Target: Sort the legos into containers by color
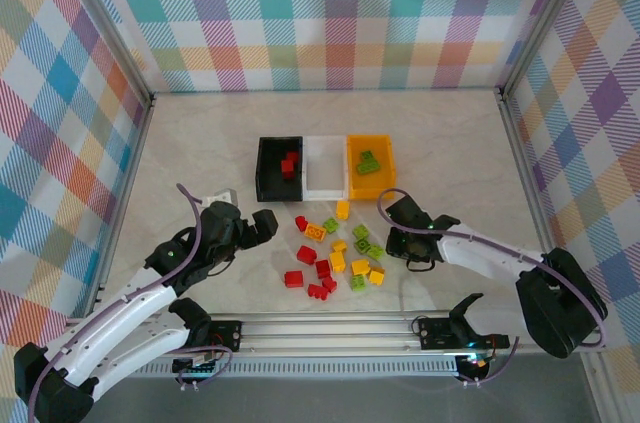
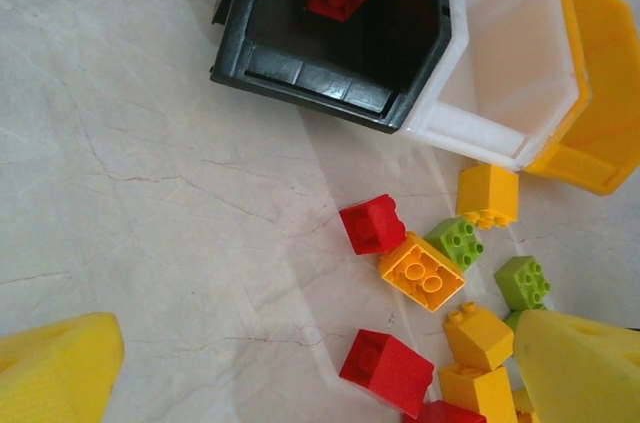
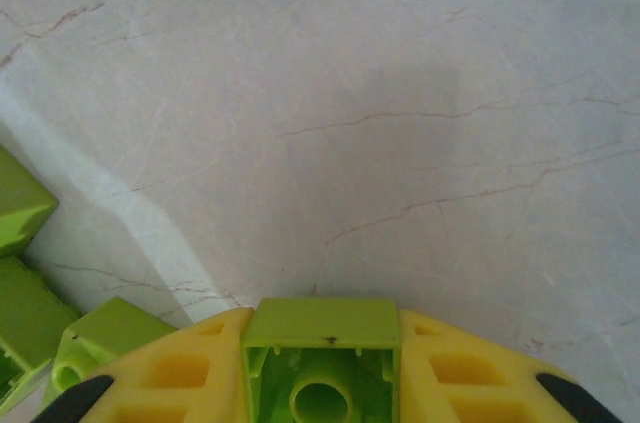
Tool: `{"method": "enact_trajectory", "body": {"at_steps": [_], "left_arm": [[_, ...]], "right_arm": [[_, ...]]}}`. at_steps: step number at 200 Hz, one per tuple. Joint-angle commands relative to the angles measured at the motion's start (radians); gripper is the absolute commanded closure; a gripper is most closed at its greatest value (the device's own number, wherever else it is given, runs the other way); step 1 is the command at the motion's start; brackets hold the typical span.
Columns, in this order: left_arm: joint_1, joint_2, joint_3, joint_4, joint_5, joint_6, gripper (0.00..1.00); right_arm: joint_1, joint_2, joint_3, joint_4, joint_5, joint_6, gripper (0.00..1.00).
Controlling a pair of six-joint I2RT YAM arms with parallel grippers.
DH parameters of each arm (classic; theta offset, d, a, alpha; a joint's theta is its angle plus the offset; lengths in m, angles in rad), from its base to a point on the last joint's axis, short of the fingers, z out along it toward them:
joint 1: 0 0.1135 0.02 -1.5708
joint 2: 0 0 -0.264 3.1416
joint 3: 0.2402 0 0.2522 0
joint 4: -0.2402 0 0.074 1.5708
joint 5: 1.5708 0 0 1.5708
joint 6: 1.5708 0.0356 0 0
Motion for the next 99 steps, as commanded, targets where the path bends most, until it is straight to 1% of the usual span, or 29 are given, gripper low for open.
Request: {"method": "enact_trajectory", "body": {"at_steps": [1,13,27,67,99], "left_arm": [[-0.003,-0.007,0.022,-0.03,-0.002,0.025,0.0],[-0.002,-0.008,0.028,-0.038,0.009,0.032,0.0],[-0.003,-0.006,0.024,-0.041,0.026,0.039,0.0],[-0.003,0.009,-0.006,-0.049,0.058,0.038,0.0],[-0.003,0.017,-0.022,-0.057,0.088,0.026,0.0]], "right_arm": [[0.004,-0.056,0.075,-0.047,0.021,-0.035,0.74],[-0.003,-0.058,0.143,-0.052,0.022,-0.076,0.75],[-0.023,-0.014,0.243,-0.056,0.02,-0.123,0.75],[-0.092,0.256,0.531,-0.003,0.018,-0.219,0.74],[-0.136,0.467,0.744,-0.02,0.035,-0.227,0.72]]}}
